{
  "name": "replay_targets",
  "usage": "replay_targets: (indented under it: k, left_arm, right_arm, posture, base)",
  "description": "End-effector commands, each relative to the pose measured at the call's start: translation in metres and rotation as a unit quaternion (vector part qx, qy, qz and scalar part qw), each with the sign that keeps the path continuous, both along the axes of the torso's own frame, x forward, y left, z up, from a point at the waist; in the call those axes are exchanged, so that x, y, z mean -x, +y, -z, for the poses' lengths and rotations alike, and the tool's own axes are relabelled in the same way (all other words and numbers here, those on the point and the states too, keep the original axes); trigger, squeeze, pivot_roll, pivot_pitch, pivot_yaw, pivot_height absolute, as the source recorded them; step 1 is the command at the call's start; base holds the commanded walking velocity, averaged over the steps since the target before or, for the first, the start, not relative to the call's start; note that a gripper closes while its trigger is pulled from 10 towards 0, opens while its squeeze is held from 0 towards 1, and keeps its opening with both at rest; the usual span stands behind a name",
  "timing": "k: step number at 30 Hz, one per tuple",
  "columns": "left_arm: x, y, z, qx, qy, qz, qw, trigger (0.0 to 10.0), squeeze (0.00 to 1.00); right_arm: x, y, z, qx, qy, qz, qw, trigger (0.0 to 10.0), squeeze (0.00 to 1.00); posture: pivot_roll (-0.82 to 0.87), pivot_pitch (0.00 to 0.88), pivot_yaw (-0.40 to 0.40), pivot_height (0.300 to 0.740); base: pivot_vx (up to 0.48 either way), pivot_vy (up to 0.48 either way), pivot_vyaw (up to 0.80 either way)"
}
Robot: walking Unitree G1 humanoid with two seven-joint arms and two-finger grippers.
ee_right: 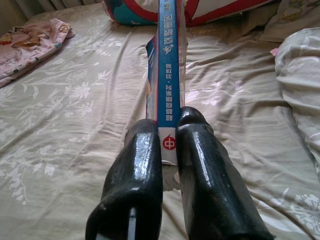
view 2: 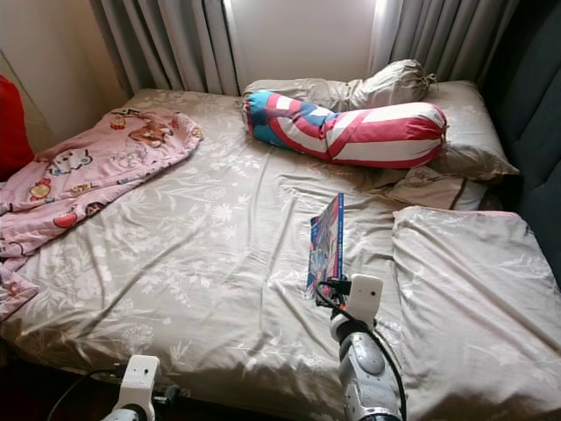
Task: Clean up the room
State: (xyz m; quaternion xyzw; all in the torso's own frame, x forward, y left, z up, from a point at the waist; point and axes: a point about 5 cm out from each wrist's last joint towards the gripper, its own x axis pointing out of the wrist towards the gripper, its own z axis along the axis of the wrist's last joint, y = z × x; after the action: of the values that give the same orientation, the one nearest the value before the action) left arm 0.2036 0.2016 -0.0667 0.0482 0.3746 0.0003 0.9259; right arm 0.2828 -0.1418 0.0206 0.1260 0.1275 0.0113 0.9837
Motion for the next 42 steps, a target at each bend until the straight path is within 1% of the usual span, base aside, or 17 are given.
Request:
replay_targets:
  k: [1, 23, 25, 28, 42]
  left_arm:
    - [0.004, 0.003, 0.002, 0.0, 0.01, -0.003, 1.0, 10.0, 0.0]
    - [0.004, 0.003, 0.002, 0.0, 0.01, -0.003, 1.0, 10.0, 0.0]
    - [0.005, 0.0, 0.003, 0.003, 0.006, 0.0, 1.0, 10.0, 0.0]
    - [0.008, 0.0, 0.004, 0.003, 0.01, -0.002, 1.0, 10.0, 0.0]
    - [0.014, 0.009, 0.007, -0.002, 0.029, -0.008, 1.0, 10.0, 0.0]
  right_arm:
    - [-0.008, 0.001, -0.012, -0.001, -0.031, 0.001, 1.0, 10.0, 0.0]
    - [-0.008, 0.001, -0.012, -0.001, -0.031, 0.002, 1.0, 10.0, 0.0]
    - [-0.008, 0.004, -0.01, -0.003, -0.025, -0.006, 1.0, 10.0, 0.0]
    - [-0.008, 0.004, -0.01, -0.002, -0.028, -0.007, 1.0, 10.0, 0.0]
    - [-0.008, 0.004, -0.009, -0.003, -0.027, -0.004, 1.0, 10.0, 0.0]
  posture:
    - [-0.02, 0.023, 0.008, 0.74]
    - [-0.02, 0.023, 0.008, 0.74]
    - [-0.02, 0.016, 0.001, 0.74]
    - [-0.02, 0.016, 0.001, 0.74]
    - [-0.02, 0.029, 0.002, 0.74]
  base:
    - [0.0, 0.0, 0.0]
    - [0.0, 0.0, 0.0]
    - [0.349, 0.0, -0.75]
    - [0.386, 0.0, -0.73]
    - [0.389, 0.0, 0.0]
